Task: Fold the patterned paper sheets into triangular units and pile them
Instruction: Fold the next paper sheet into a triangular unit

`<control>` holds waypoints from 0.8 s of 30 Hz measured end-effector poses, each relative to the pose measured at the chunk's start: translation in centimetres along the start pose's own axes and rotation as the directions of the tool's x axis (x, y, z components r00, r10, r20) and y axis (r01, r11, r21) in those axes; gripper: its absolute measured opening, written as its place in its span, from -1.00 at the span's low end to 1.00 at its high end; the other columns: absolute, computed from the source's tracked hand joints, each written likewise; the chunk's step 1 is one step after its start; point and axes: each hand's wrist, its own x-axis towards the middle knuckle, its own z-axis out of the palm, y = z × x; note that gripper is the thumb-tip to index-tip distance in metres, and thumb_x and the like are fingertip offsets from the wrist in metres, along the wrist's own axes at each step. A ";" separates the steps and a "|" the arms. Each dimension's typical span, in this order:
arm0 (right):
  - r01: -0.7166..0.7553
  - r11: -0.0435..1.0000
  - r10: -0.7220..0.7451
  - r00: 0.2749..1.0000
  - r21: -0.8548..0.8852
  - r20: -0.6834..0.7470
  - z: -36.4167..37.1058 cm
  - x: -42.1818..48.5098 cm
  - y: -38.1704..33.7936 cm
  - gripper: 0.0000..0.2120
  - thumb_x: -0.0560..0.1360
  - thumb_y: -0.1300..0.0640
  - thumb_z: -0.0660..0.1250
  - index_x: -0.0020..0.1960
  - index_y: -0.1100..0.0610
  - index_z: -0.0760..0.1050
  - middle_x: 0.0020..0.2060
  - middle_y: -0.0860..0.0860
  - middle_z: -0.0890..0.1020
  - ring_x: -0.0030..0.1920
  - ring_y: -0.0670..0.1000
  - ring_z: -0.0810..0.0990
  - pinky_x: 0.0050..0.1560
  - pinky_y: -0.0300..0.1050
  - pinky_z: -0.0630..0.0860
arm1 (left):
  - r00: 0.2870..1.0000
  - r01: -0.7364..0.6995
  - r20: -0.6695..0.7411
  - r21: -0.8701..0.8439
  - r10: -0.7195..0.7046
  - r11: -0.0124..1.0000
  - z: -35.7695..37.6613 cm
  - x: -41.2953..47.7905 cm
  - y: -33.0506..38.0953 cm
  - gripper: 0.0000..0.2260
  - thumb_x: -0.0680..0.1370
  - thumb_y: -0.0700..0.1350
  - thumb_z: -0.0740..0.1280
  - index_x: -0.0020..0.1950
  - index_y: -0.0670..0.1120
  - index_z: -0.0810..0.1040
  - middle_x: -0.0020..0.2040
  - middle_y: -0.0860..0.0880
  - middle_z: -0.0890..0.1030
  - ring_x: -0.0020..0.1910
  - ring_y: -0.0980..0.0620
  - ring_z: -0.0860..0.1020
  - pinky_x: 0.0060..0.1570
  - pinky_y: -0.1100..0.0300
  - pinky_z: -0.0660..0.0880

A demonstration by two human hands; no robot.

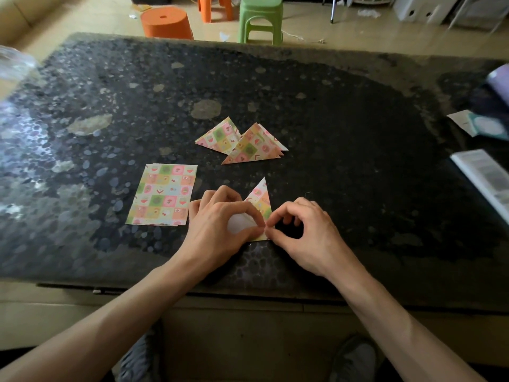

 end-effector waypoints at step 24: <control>0.070 0.982 -0.085 0.993 -0.178 -0.079 1.6 -0.4 0.3 -0.76 0.45 -0.31 0.39 -0.04 -0.18 0.51 -0.09 -0.21 0.40 0.02 -0.13 0.38 0.05 -0.12 0.34 | 0.984 -0.142 0.122 0.088 0.131 0.986 -1.1 -0.1 -1.2 -0.75 0.46 0.38 0.30 0.10 0.42 0.60 0.09 0.26 0.36 0.18 0.16 0.29 0.21 0.06 0.26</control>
